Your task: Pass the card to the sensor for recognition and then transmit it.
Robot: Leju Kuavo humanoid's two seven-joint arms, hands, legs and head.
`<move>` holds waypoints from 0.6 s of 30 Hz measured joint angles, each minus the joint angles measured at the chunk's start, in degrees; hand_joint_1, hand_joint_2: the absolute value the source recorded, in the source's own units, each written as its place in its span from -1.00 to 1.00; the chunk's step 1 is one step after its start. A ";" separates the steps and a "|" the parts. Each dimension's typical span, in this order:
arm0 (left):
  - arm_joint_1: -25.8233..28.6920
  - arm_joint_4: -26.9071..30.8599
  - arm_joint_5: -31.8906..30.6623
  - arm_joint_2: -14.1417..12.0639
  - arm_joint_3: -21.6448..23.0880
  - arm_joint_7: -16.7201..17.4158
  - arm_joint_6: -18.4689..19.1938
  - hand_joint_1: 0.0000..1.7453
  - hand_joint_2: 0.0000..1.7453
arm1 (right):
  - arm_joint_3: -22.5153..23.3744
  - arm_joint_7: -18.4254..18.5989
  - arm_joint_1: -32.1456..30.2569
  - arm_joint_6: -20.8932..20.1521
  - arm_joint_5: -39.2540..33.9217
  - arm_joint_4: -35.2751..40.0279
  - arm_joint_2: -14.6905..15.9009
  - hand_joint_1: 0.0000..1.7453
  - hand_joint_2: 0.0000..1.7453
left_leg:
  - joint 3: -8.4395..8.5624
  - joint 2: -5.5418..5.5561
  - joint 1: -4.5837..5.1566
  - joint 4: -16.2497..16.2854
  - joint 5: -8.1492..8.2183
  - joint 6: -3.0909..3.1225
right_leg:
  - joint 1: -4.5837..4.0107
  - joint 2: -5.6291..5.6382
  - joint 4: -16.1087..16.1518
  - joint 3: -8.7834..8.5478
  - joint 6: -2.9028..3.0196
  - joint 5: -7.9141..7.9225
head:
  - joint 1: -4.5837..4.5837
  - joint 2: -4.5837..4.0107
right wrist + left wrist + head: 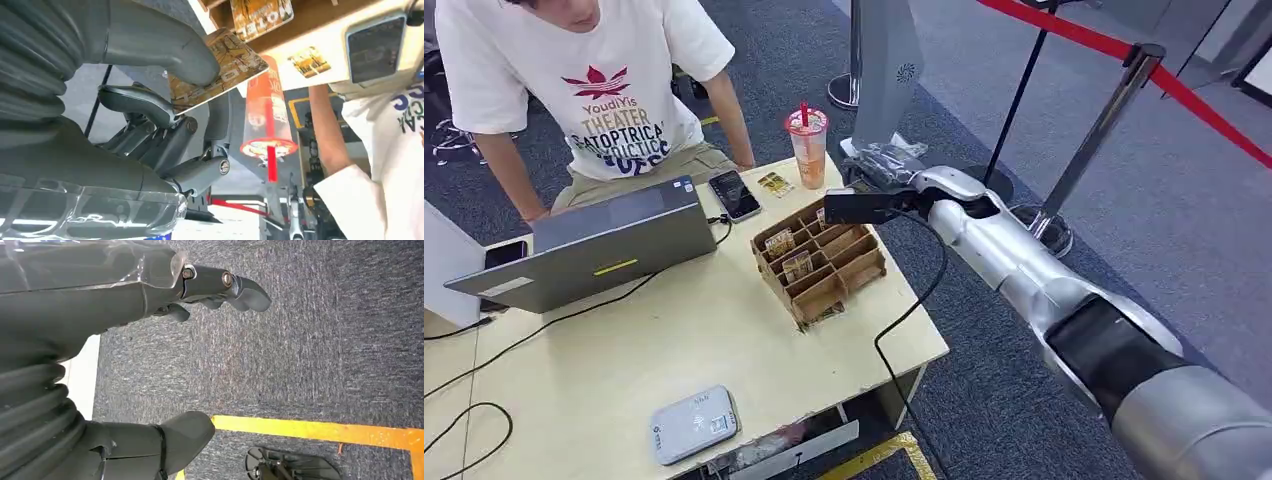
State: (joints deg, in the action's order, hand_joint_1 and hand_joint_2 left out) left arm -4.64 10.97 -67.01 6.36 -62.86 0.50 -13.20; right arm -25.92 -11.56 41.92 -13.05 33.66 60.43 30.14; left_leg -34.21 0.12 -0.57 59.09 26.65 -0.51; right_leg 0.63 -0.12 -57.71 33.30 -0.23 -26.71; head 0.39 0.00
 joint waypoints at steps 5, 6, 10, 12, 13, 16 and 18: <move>-0.66 0.00 -0.86 0.04 0.02 0.63 0.22 -1.00 1.00 | -0.22 -0.11 1.51 0.51 -0.61 0.44 -1.03 1.00 1.00 | -0.05 0.01 0.00 -0.01 -0.01 0.00 | -0.01 -0.01 -0.03 -0.01 -0.01 0.01 | 0.02 0.00; -0.84 0.00 -0.88 0.04 0.02 0.89 0.24 -1.00 1.00 | -0.37 -0.18 2.13 0.70 -0.52 0.29 -1.77 1.00 1.00 | -0.04 -0.02 -0.01 -0.01 -0.01 -0.01 | -0.01 0.02 -0.03 0.00 -0.01 0.01 | 0.00 0.00; -1.29 0.00 -0.86 0.11 0.02 1.18 0.24 -1.00 1.00 | -1.20 -0.31 5.60 1.40 0.70 -1.59 -5.97 1.00 1.00 | 0.00 -0.07 -0.02 -0.01 -0.05 -0.03 | -0.02 0.06 -0.06 0.00 -0.01 0.01 | 0.00 0.00; -1.36 0.00 -0.79 0.13 0.02 1.29 0.20 -1.00 1.00 | -1.62 -0.72 7.54 1.84 1.07 -3.17 -8.14 1.00 1.00 | 0.00 -0.06 -0.03 -0.01 -0.08 -0.07 | -0.03 0.06 -0.07 0.01 -0.01 0.01 | 0.00 0.00; -1.40 0.00 -0.79 0.15 0.02 1.31 0.18 -1.00 1.00 | -1.84 -0.85 8.49 2.08 1.14 -3.96 -9.14 1.00 1.00 | 0.00 -0.05 -0.04 -0.01 -0.08 -0.07 | -0.04 0.05 -0.07 0.01 -0.01 0.01 | 0.00 0.00; -1.46 0.00 -0.85 0.24 0.02 1.66 0.15 -1.00 1.00 | -2.36 -1.05 11.37 2.67 0.52 -6.47 -12.22 1.00 1.00 | -0.01 -0.04 -0.04 -0.01 -0.09 -0.08 | -0.04 0.06 -0.08 0.01 -0.01 0.01 | 0.00 0.00; -1.63 0.00 -1.09 0.28 0.07 1.88 0.15 -1.00 1.00 | -2.47 -1.05 13.07 3.26 0.07 -8.06 -14.42 1.00 1.00 | -0.01 -0.04 -0.04 -0.01 -0.09 -0.08 | -0.05 0.06 -0.08 0.02 -0.01 0.01 | -0.02 0.00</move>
State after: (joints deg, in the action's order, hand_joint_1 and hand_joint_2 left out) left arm -6.27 10.97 -68.11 6.64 -62.80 2.38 -13.05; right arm -28.39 -12.61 54.99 -9.79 33.73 52.37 15.72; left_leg -34.21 0.08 -0.61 59.09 26.56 -0.60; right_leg 0.59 -0.05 -57.79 33.32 -0.23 -26.69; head 0.37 0.00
